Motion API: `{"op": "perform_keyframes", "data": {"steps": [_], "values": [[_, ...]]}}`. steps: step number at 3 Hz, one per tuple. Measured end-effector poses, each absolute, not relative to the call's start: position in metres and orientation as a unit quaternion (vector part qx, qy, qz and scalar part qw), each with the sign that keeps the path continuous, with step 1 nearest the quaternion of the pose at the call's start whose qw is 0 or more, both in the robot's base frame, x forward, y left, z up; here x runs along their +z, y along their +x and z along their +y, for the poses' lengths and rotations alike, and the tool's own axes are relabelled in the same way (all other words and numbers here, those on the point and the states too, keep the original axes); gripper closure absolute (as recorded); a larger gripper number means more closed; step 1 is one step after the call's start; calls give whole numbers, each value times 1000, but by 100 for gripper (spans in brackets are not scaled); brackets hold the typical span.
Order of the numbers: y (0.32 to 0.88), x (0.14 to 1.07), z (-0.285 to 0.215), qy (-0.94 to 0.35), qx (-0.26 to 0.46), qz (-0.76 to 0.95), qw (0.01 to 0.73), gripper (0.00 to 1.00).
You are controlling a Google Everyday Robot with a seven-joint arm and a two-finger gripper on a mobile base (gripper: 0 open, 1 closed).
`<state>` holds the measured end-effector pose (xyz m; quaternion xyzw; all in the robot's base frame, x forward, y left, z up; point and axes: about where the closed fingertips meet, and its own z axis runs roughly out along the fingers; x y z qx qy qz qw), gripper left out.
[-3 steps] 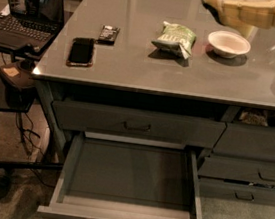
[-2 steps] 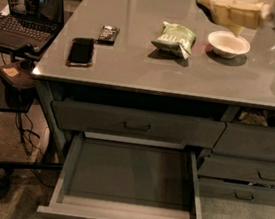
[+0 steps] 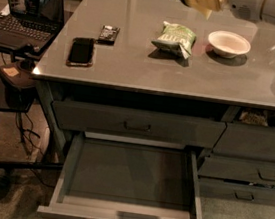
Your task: Pick sponge from middle drawer and place on counter
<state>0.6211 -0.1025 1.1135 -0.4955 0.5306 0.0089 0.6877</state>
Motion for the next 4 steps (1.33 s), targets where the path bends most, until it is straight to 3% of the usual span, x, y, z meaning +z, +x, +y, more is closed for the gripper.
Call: {"op": "perform_keyframes", "data": {"steps": [1, 2, 4], "values": [[621, 1114, -102, -496, 9, 530, 688, 100], [632, 1096, -70, -515, 22, 509, 689, 100], [698, 1034, -4, -531, 48, 507, 677, 100]]}}
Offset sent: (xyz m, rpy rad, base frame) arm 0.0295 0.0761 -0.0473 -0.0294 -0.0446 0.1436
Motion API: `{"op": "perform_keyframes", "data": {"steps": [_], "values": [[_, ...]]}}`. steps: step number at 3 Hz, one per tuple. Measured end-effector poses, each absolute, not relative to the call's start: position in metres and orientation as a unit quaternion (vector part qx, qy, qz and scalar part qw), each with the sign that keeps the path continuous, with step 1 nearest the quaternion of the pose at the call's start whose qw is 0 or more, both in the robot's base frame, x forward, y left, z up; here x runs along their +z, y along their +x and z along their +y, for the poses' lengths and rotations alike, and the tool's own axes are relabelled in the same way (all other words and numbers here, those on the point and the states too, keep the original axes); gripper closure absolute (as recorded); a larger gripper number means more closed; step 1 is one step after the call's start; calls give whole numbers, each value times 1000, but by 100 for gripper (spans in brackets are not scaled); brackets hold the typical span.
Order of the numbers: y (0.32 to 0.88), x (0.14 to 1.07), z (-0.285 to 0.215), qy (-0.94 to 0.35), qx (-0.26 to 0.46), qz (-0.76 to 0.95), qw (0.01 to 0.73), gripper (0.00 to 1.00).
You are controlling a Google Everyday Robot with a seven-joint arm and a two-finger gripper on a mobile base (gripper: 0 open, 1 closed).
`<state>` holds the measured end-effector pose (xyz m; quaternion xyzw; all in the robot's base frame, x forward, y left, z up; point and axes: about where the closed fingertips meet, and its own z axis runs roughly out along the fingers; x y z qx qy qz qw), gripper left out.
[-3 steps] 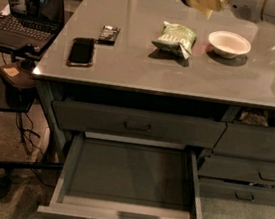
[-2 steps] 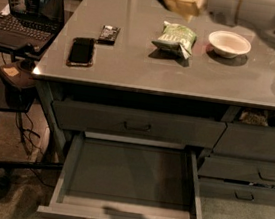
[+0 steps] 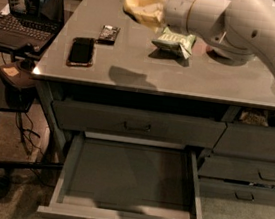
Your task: Pick sponge from middle drawer and place on counter
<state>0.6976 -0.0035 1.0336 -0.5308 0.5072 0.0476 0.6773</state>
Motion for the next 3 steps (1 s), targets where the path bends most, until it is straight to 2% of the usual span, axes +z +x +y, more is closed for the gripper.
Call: {"op": "perform_keyframes", "data": {"steps": [1, 2, 3], "values": [[724, 984, -16, -535, 40, 550, 641, 100], [724, 984, -16, -535, 40, 550, 641, 100], [736, 937, -15, -540, 62, 573, 614, 100]]}}
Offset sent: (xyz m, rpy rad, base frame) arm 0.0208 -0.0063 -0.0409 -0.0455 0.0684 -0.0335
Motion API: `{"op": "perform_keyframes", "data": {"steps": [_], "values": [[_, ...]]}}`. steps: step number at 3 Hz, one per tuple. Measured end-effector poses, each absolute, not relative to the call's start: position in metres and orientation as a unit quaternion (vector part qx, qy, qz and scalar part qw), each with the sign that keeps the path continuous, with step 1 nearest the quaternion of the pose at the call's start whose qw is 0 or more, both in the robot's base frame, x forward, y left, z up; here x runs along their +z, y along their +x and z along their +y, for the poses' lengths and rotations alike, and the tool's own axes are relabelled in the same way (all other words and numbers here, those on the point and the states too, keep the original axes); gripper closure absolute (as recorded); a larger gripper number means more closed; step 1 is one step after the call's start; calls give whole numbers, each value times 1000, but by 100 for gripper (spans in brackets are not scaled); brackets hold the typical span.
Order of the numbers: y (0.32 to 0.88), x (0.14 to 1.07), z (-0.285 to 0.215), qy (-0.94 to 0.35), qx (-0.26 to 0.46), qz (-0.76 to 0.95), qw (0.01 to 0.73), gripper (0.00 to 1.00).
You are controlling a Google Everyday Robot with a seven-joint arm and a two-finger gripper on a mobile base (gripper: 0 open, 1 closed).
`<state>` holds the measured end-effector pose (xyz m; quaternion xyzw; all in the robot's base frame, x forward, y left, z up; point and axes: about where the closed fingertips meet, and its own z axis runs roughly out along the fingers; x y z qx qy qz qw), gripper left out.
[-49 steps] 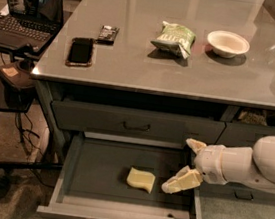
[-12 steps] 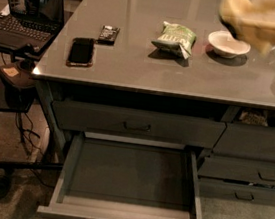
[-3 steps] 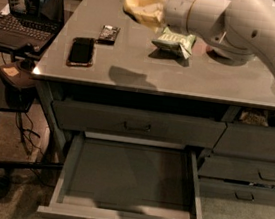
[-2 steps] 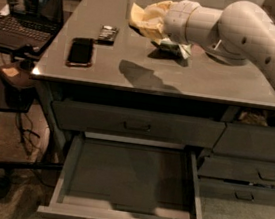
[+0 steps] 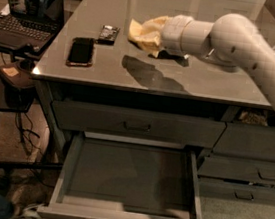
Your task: Pick sponge from middle drawer and place on counter
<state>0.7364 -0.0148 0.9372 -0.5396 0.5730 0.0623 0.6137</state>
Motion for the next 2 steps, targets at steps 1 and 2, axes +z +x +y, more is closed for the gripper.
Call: {"op": "perform_keyframes", "data": {"steps": [1, 2], "values": [[750, 890, -29, -527, 85, 603, 593, 100], [750, 887, -29, -527, 86, 604, 592, 81]]}}
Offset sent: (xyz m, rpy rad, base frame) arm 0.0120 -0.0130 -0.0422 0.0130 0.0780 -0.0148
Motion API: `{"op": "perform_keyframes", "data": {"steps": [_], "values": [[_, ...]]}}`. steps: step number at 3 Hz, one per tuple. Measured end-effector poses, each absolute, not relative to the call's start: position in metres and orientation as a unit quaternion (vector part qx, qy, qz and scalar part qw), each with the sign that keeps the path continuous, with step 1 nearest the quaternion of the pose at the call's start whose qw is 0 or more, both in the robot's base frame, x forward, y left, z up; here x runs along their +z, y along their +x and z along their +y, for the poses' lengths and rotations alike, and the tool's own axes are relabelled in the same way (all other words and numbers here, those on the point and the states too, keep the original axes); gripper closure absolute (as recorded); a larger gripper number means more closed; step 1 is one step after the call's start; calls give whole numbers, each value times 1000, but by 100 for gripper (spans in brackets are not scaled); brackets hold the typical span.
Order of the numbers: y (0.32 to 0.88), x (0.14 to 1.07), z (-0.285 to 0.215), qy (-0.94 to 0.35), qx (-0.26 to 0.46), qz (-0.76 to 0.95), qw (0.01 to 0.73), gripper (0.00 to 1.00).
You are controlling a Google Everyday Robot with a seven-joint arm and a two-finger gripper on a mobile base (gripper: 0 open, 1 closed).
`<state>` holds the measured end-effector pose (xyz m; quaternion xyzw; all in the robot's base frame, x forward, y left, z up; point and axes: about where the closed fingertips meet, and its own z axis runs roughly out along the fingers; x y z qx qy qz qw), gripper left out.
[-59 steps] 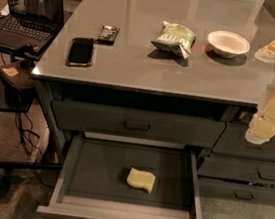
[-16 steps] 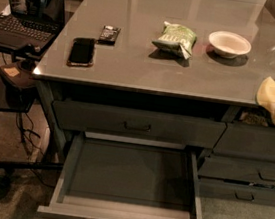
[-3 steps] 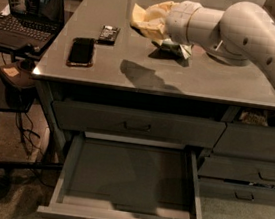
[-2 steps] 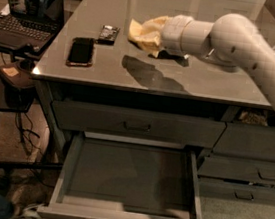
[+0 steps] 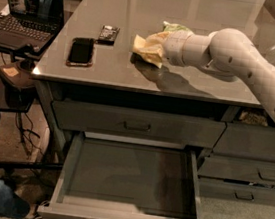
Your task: Pick sponge from middle drawer and place on counter
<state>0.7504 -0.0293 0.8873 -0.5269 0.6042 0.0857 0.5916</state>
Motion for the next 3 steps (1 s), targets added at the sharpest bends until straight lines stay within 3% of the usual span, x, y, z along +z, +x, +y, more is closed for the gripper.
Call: {"op": "perform_keyframes", "data": {"steps": [3], "values": [[750, 887, -29, -527, 86, 604, 592, 11]]}}
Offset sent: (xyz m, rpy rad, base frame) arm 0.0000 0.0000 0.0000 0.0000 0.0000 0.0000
